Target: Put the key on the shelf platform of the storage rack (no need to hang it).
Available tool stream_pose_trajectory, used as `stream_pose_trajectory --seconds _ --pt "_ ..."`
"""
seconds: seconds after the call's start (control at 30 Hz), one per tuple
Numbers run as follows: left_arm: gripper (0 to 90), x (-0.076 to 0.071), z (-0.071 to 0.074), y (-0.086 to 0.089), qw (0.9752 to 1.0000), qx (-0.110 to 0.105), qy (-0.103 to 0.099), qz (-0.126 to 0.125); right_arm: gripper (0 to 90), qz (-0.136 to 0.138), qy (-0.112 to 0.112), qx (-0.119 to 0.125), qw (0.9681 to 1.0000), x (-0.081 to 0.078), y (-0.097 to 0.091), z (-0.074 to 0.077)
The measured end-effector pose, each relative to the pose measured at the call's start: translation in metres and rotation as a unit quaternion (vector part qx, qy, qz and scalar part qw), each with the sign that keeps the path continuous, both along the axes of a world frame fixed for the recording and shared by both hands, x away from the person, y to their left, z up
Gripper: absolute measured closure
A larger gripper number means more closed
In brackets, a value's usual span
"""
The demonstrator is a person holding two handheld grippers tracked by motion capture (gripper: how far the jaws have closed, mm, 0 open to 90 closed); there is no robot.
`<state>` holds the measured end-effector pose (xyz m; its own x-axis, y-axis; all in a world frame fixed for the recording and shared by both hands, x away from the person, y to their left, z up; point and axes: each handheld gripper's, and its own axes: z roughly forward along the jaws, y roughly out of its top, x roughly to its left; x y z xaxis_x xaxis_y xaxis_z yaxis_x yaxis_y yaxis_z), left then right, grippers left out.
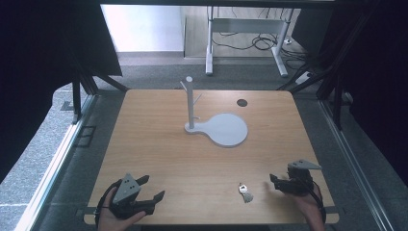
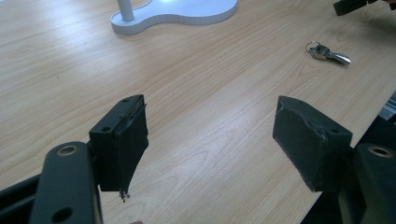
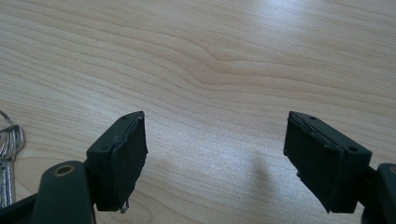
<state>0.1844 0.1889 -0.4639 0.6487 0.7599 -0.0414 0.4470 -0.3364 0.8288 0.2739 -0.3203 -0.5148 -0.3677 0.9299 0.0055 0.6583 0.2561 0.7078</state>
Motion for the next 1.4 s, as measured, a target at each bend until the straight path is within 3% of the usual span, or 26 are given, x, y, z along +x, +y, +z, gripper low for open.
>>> stream_pose_trajectory --seconds 0.43,0.97,1.2,1.23,1.4 --pt "26.7 0.000 -0.002 -0.002 1.0000 0.003 0.005 -0.002 23.5 0.009 0.006 -0.010 0.9999 -0.001 0.002 -0.001" --pt "26.6 0.000 0.002 0.005 1.0000 0.001 0.001 0.008 27.9 0.044 0.016 -0.038 0.9982 -0.001 0.011 -0.002" --pt "26.5 -0.001 0.006 0.007 0.9999 0.004 0.002 0.013 30.4 0.061 0.019 -0.031 0.9975 -0.001 0.014 0.006" --pt "26.5 -0.001 0.006 0.006 0.9999 0.005 0.003 0.012 30.5 0.070 0.029 -0.033 0.9966 -0.001 0.015 0.010" --pt "26.5 -0.002 0.005 0.004 0.9999 0.003 0.006 0.008 31.4 0.086 0.041 -0.049 0.9942 -0.002 0.021 0.027"
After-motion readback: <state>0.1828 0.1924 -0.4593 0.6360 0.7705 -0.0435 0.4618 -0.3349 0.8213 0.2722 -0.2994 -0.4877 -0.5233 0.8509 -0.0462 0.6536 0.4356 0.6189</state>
